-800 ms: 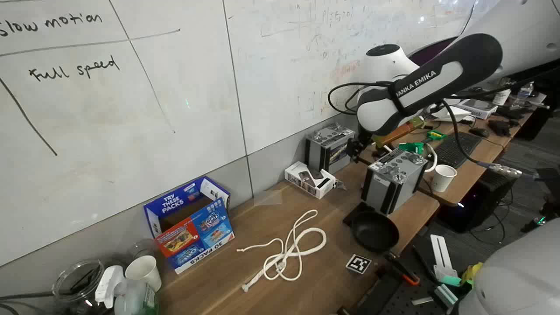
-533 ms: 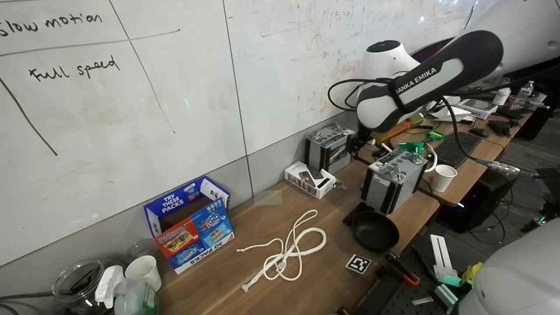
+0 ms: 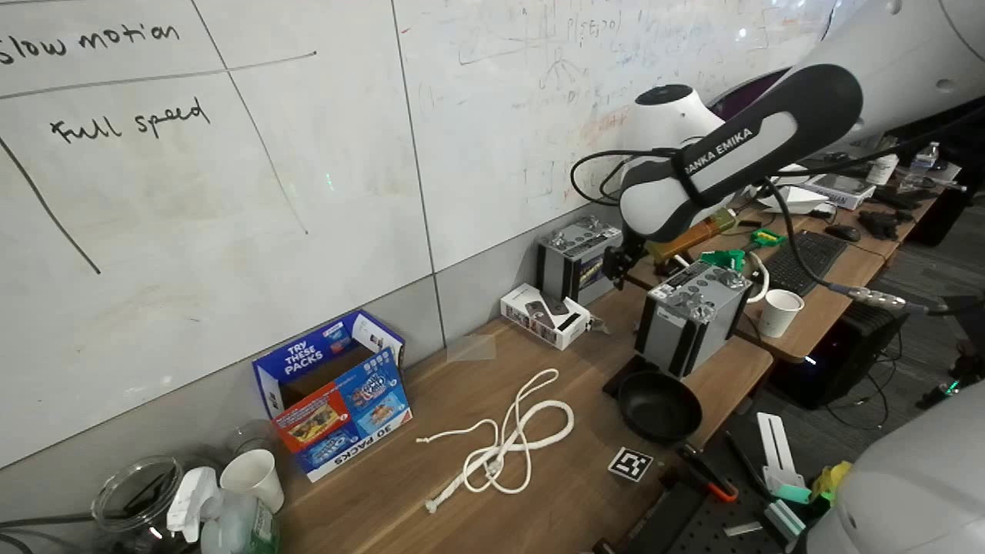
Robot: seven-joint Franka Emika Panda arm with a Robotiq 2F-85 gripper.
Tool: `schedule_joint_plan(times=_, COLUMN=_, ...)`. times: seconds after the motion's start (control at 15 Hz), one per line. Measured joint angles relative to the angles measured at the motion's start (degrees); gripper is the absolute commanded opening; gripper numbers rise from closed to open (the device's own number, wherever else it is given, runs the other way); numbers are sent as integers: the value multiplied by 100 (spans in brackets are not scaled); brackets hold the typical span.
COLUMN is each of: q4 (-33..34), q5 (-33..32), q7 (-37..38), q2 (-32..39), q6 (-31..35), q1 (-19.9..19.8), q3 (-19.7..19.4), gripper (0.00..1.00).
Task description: Put the ropes in the carton box
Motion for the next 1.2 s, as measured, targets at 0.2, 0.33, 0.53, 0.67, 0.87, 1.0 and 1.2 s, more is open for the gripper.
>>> schedule_joint_plan(times=0.2, q4=154, q5=616, q7=290, q2=566, q6=66, q1=315, q3=62, gripper=100)
schedule_joint_plan(times=0.33, q4=298, q5=1084, q7=630, q2=989, q6=72, q1=538, q3=125, gripper=100)
schedule_joint_plan(times=0.53, q4=447, q5=1825, q7=1189, q2=1571, q6=124, q1=805, q3=181, gripper=100)
schedule_joint_plan(times=0.67, q4=457, q5=2259, q7=1547, q2=1945, q6=410, q1=963, q3=210, gripper=100)
schedule_joint_plan(times=0.87, q4=459, q5=2863, q7=1876, q2=2521, q6=999, q1=1194, q3=299, gripper=100)
schedule_joint_plan(times=1.0, q4=466, q5=3215, q7=1985, q2=2909, q6=1486, q1=1346, q3=374, gripper=100)
schedule_joint_plan(times=1.2, q4=508, q5=3508, q7=2106, q2=3486, q6=2173, q1=1573, q3=458, gripper=100)
